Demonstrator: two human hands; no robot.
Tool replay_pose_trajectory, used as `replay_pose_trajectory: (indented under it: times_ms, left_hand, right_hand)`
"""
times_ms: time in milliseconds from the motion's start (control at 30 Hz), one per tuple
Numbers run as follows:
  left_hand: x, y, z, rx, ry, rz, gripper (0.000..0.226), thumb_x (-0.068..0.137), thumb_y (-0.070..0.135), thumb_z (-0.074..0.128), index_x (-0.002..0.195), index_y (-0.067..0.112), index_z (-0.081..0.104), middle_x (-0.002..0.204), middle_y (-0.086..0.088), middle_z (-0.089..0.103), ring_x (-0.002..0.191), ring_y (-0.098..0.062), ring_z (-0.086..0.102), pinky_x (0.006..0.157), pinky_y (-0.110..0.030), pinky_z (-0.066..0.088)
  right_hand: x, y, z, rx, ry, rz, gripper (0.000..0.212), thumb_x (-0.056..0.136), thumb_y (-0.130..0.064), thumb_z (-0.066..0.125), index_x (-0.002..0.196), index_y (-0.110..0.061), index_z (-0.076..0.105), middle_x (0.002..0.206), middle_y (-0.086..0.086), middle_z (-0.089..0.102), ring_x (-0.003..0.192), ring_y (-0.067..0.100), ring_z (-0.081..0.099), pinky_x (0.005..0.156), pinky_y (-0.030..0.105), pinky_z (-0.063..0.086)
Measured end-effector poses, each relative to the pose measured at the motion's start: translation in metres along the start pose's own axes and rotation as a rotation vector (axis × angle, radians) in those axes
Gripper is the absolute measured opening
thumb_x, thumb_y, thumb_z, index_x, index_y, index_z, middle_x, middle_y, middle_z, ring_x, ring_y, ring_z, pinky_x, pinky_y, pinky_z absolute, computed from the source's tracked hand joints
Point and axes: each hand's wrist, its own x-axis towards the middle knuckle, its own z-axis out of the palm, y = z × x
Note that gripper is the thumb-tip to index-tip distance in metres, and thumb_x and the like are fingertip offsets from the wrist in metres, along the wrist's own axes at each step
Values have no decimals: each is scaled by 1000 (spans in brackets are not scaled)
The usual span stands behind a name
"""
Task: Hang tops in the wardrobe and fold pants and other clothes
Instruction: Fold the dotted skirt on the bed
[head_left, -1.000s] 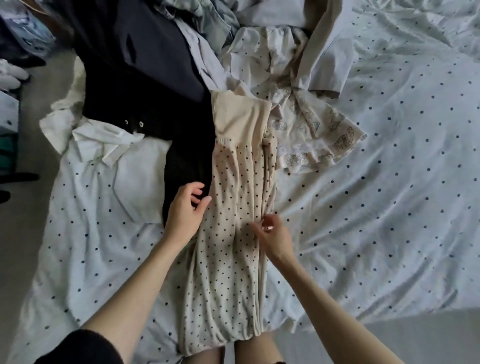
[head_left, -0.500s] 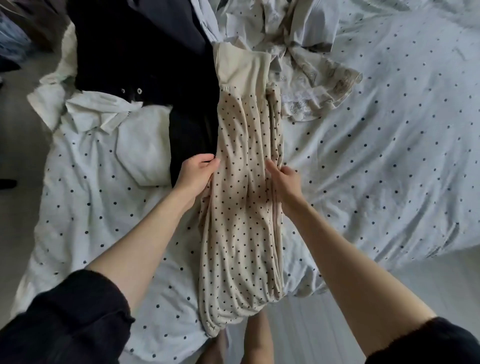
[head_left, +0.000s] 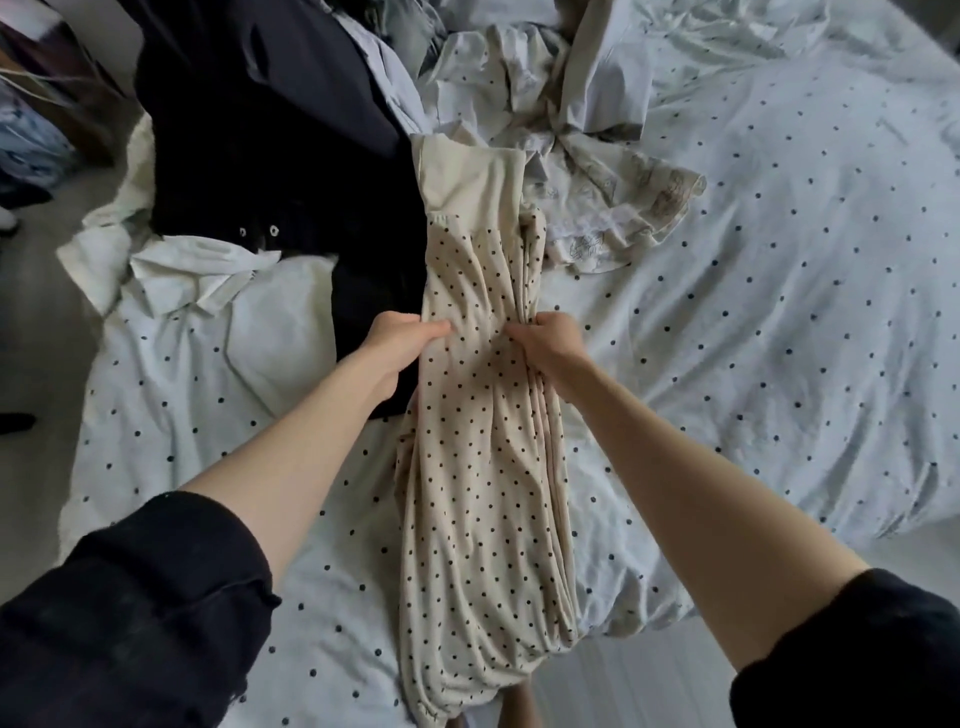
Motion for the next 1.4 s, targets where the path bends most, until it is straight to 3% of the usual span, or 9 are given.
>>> replay_pose_trajectory:
  times_ms: [200, 400, 567, 700, 833, 933, 1233, 1333, 1400]
  left_hand:
    - [-14, 0, -29, -110, -9, -28, 3, 86, 23, 64, 87, 20, 64, 104, -1, 64, 104, -17, 52, 87, -28, 33]
    - [-47, 4, -40, -136, 3, 17, 27, 84, 16, 68, 106, 14, 52, 106, -1, 57, 110, -20, 50, 93, -30, 32]
    - [-94, 19, -58, 10, -213, 105, 25, 85, 7, 65, 101, 23, 54, 101, -7, 64, 100, -12, 57, 99, -24, 31]
    - [-121, 20, -68, 256, -354, 148, 31, 81, 3, 69, 105, 20, 60, 106, 0, 65, 90, -1, 62, 83, -13, 43]
    - [-143, 2, -54, 648, -349, 134, 49, 79, 2, 71, 124, 11, 56, 118, 0, 58, 113, -16, 53, 93, -23, 40]
    - [-160, -2, -51, 888, -188, 290, 31, 84, 4, 61, 106, 25, 65, 106, 2, 64, 106, -17, 52, 92, -33, 36]
    - [-204, 81, -75, 956, -109, 616, 25, 82, 21, 68, 61, 29, 59, 84, 8, 49, 95, -15, 49, 69, -29, 33]
    - [-225, 129, -83, 906, -125, 741, 15, 81, 23, 69, 74, 10, 65, 95, -2, 60, 95, -18, 54, 85, -36, 42]
    - [-239, 162, -90, 796, -112, 785, 26, 81, 22, 70, 65, 8, 57, 70, -4, 57, 74, -20, 53, 64, -30, 39]
  right_hand:
    - [-15, 5, -53, 200, -121, 117, 14, 86, -24, 66, 80, -12, 63, 77, 1, 61, 73, 11, 57, 72, 27, 46]
    - [-50, -6, -64, 148, -43, 88, 9, 88, -16, 65, 91, -9, 60, 84, 1, 59, 69, 7, 55, 54, 13, 45]
    - [-90, -20, -70, 88, -95, -71, 67, 86, -16, 67, 144, -21, 34, 146, 6, 36, 113, 15, 46, 84, 23, 38]
    - [-121, -26, -74, -205, -326, -176, 52, 81, -11, 71, 130, -13, 54, 130, 5, 55, 103, 15, 54, 82, 22, 48]
    - [-148, -17, -62, -858, -263, -409, 31, 80, -22, 72, 110, -20, 65, 99, 0, 65, 92, 18, 57, 90, 35, 46]
    - [-164, -24, -71, -1000, -175, -447, 18, 86, -15, 63, 103, -16, 66, 96, 3, 64, 93, 20, 57, 85, 34, 41]
    - [-227, -84, -135, -948, -121, -525, 24, 85, -20, 65, 68, -7, 55, 92, 5, 46, 90, 18, 44, 84, 29, 39]
    - [-252, -121, -172, -767, -114, -448, 16, 84, -20, 67, 85, -5, 65, 87, 6, 60, 82, 17, 52, 70, 23, 45]
    - [-266, -145, -197, -665, -73, -437, 15, 84, -22, 68, 81, -7, 64, 72, -1, 55, 70, 13, 50, 54, 13, 38]
